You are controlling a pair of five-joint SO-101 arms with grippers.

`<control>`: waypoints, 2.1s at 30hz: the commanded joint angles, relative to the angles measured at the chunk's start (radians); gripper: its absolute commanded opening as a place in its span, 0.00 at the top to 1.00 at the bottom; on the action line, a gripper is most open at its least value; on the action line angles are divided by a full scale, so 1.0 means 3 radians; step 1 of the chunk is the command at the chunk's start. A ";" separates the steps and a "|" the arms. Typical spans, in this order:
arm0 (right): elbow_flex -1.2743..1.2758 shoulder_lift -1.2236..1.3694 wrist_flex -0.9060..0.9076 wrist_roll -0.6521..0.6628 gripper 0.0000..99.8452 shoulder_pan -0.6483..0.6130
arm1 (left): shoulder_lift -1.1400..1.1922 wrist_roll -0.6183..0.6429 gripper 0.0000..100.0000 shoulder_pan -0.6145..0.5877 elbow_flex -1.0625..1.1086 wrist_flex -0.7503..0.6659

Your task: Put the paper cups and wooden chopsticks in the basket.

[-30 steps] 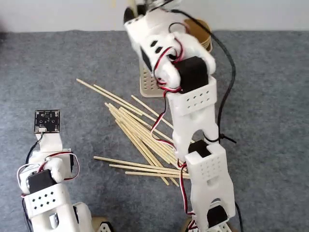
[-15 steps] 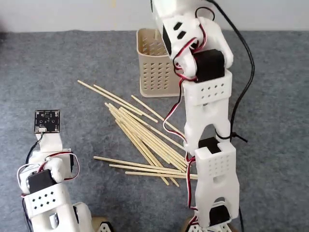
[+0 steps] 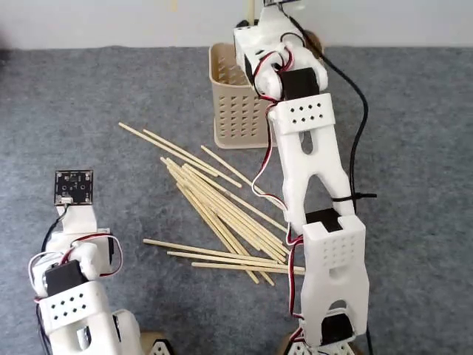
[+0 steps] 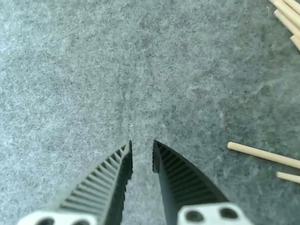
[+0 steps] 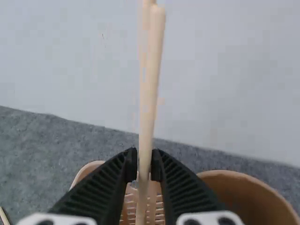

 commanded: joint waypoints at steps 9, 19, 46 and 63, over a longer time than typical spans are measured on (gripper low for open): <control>-0.0711 -0.0269 0.0974 -0.0046 0.79 -0.0008 | -0.0046 -0.0010 0.93 0.0005 -0.0038 -0.0072; -0.1637 -0.0263 0.2493 -0.0031 0.79 -0.0243 | -0.0051 -0.0005 0.93 -0.0005 -0.0033 -0.0184; 0.0885 -0.0263 0.2938 0.0471 0.78 -0.1025 | -0.0051 0.0302 0.93 -0.0425 -0.0043 -0.0404; 0.1279 0.0437 0.2238 0.0680 0.69 -0.1276 | -0.0051 0.0302 0.93 -0.0425 -0.0038 -0.0404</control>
